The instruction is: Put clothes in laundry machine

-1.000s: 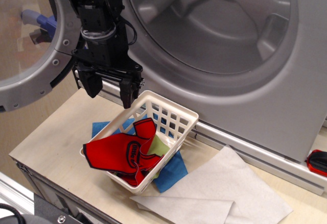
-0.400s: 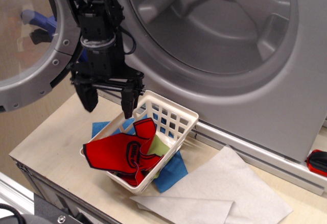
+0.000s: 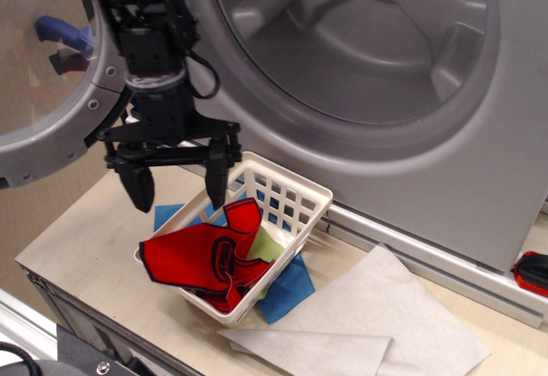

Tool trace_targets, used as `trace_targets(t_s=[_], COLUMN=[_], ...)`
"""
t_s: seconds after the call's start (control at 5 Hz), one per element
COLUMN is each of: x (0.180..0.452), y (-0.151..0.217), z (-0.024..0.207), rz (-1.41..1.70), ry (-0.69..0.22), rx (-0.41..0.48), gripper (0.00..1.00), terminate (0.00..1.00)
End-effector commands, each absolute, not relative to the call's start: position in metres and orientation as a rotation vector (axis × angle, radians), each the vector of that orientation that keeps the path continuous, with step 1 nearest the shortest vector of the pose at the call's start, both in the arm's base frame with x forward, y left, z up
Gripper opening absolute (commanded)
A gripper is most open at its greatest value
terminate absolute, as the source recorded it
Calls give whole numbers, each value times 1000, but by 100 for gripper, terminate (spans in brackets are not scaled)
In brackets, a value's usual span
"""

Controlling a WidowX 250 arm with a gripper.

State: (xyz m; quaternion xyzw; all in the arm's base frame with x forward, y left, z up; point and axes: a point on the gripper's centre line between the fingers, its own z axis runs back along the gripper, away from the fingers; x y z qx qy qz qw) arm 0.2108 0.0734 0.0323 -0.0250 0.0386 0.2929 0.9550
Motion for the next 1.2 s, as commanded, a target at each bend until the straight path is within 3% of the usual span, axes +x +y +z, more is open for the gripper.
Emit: trace_targets(t_s=[0.0,0.6,1.0], x=[188,185,181], y=[67,62,57], z=[40,5,1], rz=[799,985,1015], ry=[-127,-68,-68], rx=[-23,-52,-84], gripper=[100,100,100], terminate=[0,0,0])
